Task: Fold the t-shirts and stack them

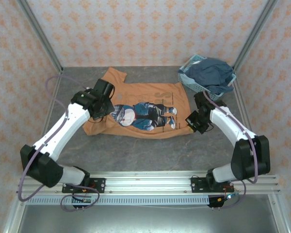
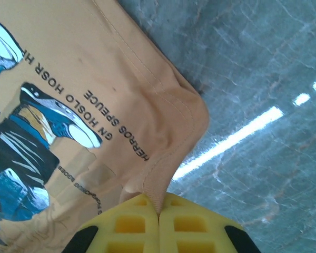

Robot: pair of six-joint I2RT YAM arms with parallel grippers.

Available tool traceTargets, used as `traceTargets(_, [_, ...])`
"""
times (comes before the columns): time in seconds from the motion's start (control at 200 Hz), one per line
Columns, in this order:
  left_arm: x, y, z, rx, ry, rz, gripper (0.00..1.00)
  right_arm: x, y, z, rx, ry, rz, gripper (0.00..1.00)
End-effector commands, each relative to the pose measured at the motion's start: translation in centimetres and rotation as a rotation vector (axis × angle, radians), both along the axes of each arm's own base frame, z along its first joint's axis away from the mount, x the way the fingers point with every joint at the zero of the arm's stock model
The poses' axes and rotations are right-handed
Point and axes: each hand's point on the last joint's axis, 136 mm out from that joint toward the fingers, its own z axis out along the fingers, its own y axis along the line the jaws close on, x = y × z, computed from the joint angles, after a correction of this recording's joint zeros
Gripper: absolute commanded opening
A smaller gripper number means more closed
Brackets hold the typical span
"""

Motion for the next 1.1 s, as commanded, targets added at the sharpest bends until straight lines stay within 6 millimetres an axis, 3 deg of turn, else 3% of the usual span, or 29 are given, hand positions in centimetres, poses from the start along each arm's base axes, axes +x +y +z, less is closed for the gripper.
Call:
traceTargets(0.0, [1.8, 0.8, 0.6, 0.066, -0.013, -0.056, 0.00, 2.1, -0.2, 0.1, -0.012, -0.024, -0.048, 0.00])
traceTargets(0.38, [5.7, 3.2, -0.3, 0.154, 0.012, -0.064, 0.00, 6.2, -0.7, -0.6, -0.083, -0.032, -0.065, 0.00])
traceTargets(1.096, [10.6, 4.6, -2.3, 0.241, 0.077, -0.104, 0.00, 9.5, -0.8, -2.1, -0.118, -0.026, -0.067, 0.00])
